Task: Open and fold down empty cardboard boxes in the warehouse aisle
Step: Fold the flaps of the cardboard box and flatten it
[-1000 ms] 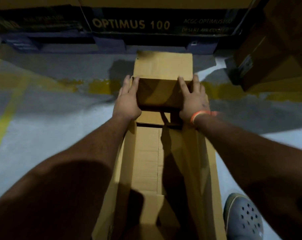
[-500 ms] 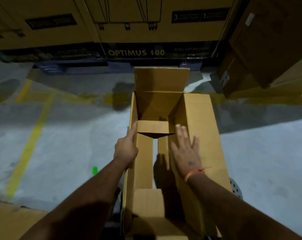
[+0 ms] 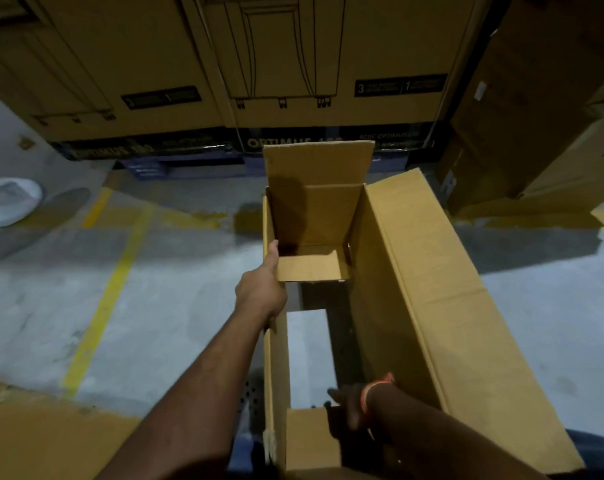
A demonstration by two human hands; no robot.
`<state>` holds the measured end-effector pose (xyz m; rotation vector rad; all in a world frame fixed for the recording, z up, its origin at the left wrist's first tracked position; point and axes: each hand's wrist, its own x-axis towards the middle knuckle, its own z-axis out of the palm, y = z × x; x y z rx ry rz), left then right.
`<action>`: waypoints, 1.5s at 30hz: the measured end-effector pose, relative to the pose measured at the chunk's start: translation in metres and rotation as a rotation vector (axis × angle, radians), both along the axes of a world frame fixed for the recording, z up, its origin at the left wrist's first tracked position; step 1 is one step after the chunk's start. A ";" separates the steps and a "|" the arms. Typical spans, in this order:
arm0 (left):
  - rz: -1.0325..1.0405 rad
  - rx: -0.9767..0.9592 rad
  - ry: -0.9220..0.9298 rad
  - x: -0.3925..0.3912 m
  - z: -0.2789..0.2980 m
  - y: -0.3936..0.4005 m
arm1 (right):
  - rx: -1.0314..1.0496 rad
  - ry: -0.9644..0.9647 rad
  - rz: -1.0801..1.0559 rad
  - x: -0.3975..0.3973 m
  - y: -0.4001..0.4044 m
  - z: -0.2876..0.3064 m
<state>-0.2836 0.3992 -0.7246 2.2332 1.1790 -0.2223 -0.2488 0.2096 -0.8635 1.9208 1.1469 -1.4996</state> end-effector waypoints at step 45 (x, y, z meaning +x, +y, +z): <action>0.624 -0.608 0.185 -0.063 -0.104 0.002 | 0.722 -0.416 -0.980 0.110 -0.088 0.133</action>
